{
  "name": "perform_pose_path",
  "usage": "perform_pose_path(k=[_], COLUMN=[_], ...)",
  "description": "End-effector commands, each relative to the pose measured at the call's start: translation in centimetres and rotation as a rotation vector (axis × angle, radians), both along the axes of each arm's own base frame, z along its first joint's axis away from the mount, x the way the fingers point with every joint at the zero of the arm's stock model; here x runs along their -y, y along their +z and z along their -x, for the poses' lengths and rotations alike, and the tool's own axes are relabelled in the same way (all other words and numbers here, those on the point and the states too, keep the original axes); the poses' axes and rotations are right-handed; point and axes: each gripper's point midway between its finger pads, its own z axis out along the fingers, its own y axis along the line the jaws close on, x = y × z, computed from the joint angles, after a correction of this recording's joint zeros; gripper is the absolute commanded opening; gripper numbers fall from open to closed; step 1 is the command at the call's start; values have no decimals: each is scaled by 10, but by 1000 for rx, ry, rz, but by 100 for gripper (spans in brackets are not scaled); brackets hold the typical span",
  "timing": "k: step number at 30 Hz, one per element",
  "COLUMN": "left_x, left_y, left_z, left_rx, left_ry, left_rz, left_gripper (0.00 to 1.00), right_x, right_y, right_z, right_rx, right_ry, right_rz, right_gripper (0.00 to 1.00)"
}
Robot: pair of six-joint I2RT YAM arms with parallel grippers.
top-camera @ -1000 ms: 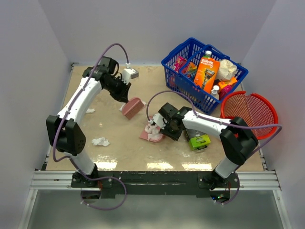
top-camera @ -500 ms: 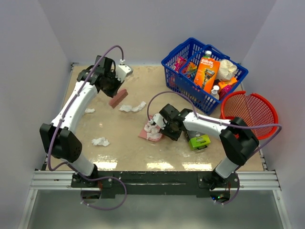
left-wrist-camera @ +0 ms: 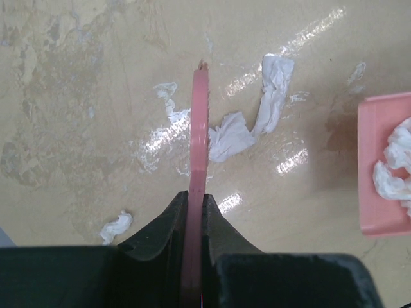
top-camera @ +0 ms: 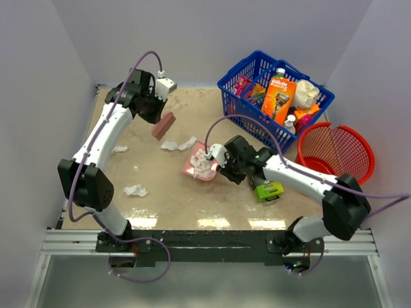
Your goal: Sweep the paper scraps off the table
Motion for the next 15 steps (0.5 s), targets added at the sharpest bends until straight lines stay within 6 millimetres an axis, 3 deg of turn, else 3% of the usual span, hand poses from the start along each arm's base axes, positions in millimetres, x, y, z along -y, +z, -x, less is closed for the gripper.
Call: perform_pose_path(k=[1, 10, 15], left_x=[13, 21, 22], left_y=[20, 18, 25], left_z=[-20, -28, -31], left_rx=[53, 13, 32], left_ry=[9, -10, -22], left_rz=[91, 210, 208], left_gripper=[0, 0, 0], right_x=[-16, -17, -8], right_y=[65, 114, 118], right_z=[-15, 10, 9], right_rx=[162, 126, 120], right_ry=[16, 49, 29], right_rz=[-182, -276, -229], right_gripper=[0, 0, 0])
